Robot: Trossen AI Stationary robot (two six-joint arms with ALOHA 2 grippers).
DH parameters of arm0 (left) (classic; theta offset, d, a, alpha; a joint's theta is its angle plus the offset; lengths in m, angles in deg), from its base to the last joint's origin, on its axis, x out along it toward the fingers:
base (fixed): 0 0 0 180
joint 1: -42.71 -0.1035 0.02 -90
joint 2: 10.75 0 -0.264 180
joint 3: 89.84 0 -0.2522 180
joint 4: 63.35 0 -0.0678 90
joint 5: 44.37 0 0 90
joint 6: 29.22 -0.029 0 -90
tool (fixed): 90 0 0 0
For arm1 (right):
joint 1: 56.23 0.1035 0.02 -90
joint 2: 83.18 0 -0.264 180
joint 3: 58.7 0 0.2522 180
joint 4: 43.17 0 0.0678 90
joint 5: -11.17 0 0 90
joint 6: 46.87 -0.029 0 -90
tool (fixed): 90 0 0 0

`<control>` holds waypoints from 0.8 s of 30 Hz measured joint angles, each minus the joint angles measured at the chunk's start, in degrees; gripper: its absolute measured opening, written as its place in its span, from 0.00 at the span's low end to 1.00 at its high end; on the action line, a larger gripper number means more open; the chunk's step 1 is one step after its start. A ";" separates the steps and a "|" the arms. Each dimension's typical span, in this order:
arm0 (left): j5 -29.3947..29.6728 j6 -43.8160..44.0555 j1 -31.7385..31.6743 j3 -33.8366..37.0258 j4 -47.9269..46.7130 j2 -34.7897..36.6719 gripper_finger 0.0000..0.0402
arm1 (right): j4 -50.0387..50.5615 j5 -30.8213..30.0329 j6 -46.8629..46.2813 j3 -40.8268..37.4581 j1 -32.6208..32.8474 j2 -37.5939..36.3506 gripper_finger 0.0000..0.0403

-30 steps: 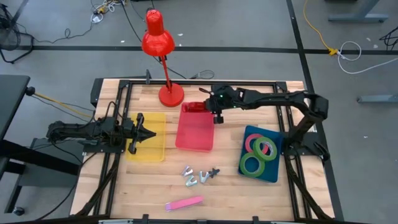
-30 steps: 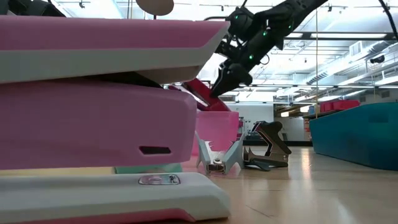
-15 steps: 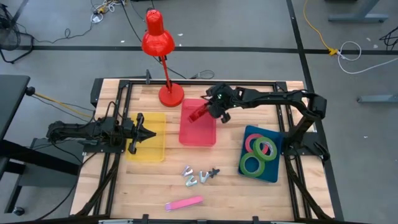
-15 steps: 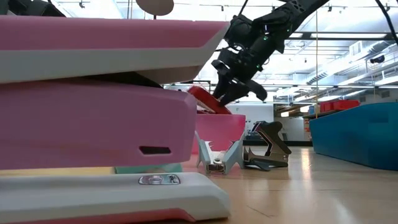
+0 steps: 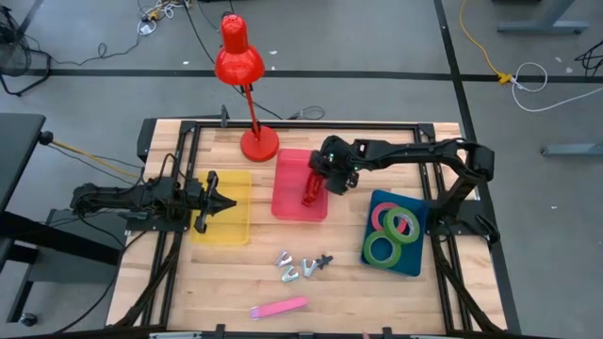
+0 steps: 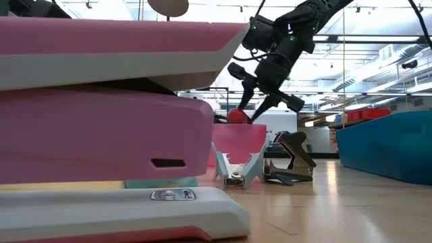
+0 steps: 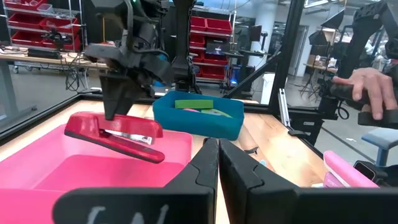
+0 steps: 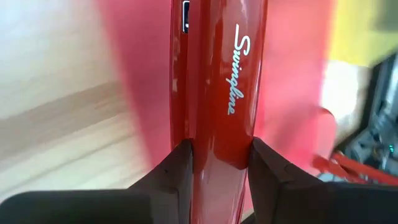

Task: Pick and place Stapler, Stapler remover, tape
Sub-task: Put the red stapler into the red bin

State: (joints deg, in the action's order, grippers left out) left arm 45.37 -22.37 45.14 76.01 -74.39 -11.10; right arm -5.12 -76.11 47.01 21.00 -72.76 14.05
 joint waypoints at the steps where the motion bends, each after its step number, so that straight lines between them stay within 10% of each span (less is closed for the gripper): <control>1: 0.00 0.01 0.00 -0.01 0.00 -0.01 0.05 | 0.79 -0.53 1.42 0.00 0.06 0.00 0.26; 24: 0.00 0.00 0.00 0.01 0.00 0.01 0.05 | 1.52 7.30 2.60 -0.02 0.15 0.00 0.36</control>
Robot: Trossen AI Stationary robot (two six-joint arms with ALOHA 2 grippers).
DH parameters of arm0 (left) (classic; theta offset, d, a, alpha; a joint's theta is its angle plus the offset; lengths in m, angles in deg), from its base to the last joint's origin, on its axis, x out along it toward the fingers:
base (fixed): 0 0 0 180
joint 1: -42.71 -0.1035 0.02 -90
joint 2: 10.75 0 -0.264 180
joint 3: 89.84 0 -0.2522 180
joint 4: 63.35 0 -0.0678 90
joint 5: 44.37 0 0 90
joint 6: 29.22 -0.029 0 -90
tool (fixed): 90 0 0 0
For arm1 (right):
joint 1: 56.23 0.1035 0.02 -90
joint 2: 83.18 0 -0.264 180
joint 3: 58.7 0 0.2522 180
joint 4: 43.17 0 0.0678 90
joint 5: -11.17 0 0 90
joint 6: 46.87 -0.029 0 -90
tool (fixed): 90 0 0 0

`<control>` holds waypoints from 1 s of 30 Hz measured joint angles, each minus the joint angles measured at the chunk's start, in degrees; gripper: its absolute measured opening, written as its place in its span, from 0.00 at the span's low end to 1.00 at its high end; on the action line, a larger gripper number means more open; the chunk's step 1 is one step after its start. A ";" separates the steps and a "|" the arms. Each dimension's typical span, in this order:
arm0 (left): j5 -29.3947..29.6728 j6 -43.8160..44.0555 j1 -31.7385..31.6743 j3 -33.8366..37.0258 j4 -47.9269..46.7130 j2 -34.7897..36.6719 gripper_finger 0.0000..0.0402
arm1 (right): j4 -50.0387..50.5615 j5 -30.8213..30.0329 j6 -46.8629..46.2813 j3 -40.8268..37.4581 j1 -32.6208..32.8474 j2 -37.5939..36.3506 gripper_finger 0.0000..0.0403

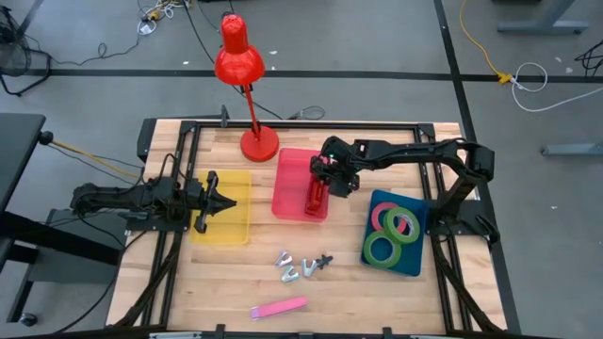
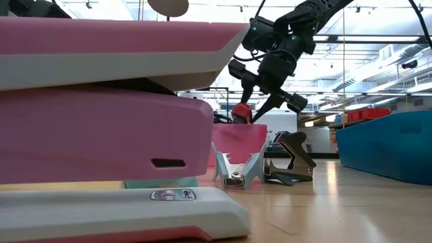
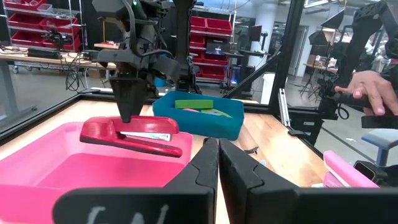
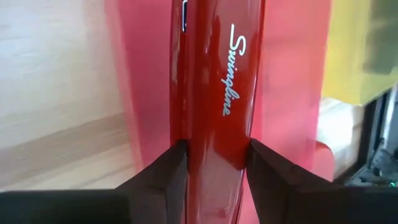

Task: Pick and place Stapler, Stapler remover, tape
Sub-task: Put the red stapler into the red bin, then put the black staple remover into the yellow bin

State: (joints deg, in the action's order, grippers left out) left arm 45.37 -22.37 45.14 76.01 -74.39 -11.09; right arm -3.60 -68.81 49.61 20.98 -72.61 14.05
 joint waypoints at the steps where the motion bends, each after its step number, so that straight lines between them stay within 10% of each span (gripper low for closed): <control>1: 0.00 0.00 -0.02 -0.02 0.00 -0.02 0.05 | -0.23 0.01 -0.02 0.00 0.00 0.00 0.37; 21: 0.00 0.00 0.00 0.00 0.02 0.00 0.05 | -1.12 0.13 -0.67 0.02 -0.02 -0.13 0.38; 30: 0.00 0.00 0.00 0.00 0.02 0.00 0.05 | -8.19 0.69 -18.96 0.02 0.36 -0.07 0.38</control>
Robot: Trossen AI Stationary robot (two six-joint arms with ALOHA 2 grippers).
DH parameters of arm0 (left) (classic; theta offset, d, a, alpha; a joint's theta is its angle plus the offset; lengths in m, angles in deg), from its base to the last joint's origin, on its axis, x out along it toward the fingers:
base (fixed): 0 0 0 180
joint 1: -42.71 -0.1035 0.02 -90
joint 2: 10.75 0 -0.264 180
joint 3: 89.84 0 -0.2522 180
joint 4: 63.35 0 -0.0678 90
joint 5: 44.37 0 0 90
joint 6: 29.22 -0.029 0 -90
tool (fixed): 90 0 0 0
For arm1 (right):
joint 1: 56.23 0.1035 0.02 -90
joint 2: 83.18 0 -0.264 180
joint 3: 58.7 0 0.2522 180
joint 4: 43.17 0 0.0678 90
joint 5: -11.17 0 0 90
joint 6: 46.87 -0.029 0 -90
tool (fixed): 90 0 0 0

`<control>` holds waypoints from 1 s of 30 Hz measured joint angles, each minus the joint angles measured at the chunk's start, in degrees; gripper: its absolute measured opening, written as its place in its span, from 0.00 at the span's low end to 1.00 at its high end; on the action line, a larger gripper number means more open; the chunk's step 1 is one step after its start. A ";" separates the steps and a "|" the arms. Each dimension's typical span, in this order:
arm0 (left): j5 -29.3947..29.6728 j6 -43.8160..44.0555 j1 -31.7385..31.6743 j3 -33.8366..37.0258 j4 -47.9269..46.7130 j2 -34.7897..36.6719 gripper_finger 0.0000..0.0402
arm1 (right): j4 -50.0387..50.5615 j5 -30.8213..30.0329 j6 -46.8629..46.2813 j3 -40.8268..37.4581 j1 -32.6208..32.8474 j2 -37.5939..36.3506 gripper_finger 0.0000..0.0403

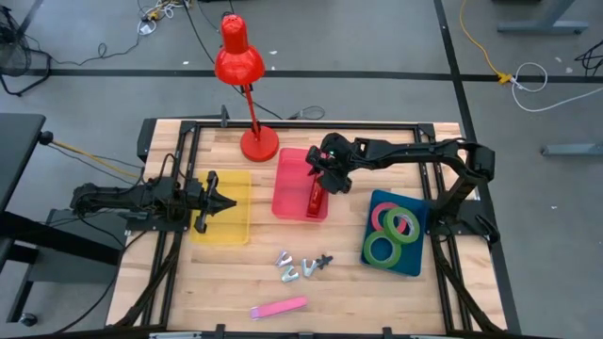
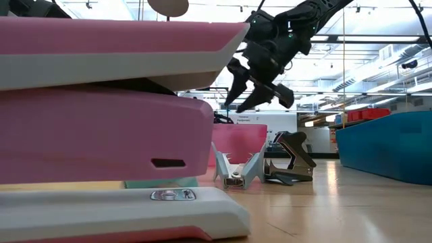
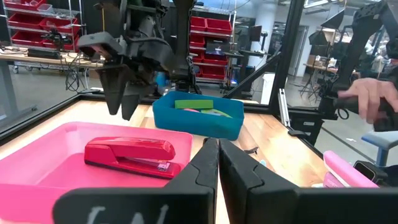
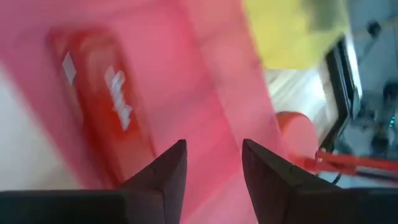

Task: Pick and place Stapler, Stapler remover, tape
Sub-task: Put the black staple remover into the yellow bin

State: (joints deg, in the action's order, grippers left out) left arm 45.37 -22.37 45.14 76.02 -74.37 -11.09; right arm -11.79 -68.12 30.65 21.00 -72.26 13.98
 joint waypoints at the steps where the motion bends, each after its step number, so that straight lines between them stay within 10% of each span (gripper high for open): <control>1: 0.00 0.00 0.00 -0.01 0.00 0.00 0.05 | -1.02 0.50 -3.62 0.00 0.20 0.02 0.38; 12: 0.00 0.00 0.00 -0.01 0.00 -0.01 0.05 | -8.65 0.82 -41.01 0.00 2.72 -0.22 0.37; 30: 0.00 0.00 0.00 -0.02 -0.02 -0.02 0.05 | -1.69 0.81 -45.18 -0.07 12.25 -2.49 0.37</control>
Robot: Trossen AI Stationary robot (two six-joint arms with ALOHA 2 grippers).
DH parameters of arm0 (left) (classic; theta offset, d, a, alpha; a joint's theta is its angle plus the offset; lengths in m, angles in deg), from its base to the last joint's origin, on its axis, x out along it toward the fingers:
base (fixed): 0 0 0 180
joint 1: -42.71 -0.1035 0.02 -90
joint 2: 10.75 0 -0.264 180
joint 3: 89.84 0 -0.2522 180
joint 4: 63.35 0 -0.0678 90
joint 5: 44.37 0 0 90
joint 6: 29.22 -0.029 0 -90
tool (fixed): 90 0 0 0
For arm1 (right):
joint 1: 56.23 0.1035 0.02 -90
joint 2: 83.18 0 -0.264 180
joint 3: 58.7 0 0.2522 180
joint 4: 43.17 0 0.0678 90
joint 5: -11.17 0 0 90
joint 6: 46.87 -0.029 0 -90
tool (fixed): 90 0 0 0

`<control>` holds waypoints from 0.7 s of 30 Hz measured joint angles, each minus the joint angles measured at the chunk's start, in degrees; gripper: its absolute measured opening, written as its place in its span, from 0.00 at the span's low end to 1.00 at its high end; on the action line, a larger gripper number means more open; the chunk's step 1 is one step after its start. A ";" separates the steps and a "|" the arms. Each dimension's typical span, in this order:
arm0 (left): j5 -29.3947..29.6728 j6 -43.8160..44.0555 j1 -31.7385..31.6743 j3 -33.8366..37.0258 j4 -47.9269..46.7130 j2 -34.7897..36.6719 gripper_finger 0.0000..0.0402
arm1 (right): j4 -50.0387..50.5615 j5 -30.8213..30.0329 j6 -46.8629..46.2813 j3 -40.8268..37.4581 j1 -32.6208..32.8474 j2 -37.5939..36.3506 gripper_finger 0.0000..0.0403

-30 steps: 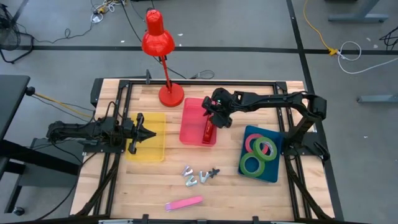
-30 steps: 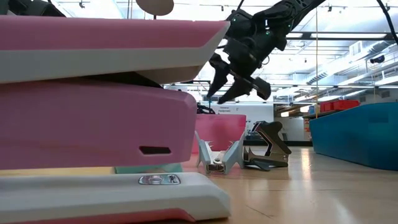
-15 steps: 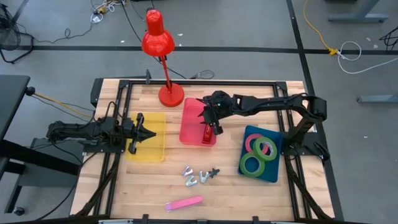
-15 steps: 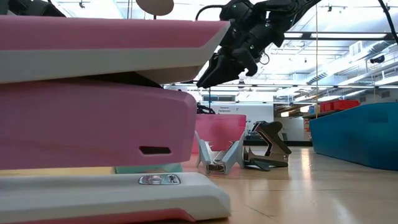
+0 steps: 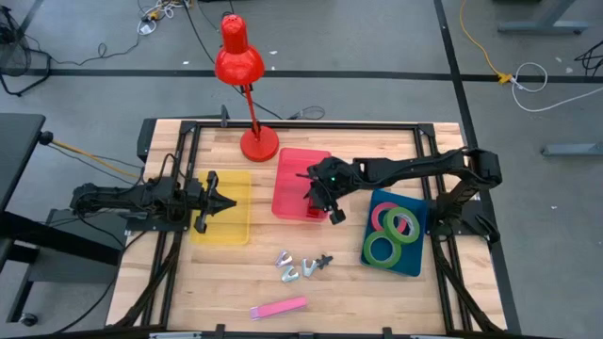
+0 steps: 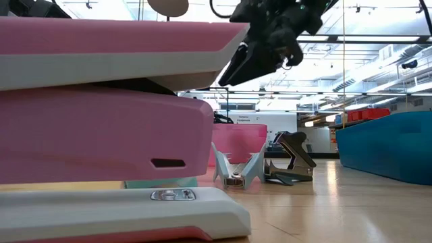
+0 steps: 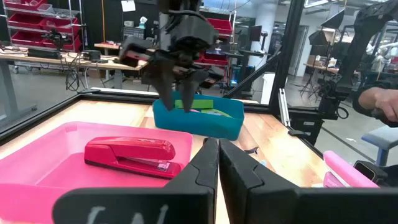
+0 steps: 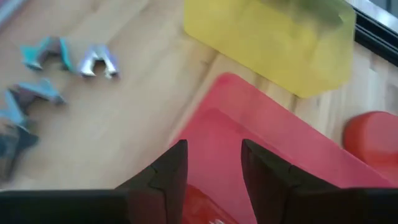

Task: Pick and place Stapler, Stapler remover, tape
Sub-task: Put the black staple remover into the yellow bin

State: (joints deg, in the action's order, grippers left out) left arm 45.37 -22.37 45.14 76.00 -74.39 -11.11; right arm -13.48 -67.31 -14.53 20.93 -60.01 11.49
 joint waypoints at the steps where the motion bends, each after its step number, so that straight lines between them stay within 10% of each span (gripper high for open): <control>1: 0.00 0.00 0.00 0.01 0.00 0.00 0.05 | 0.21 0.03 -1.00 0.00 0.67 -0.23 0.37; 21: 0.00 0.00 0.00 0.02 0.00 0.01 0.05 | 7.32 -8.40 -17.05 0.00 15.97 -0.44 0.37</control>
State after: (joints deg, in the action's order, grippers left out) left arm 45.37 -22.37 45.14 76.02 -74.39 -11.10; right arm -6.16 -75.72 -31.58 20.93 -44.03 11.05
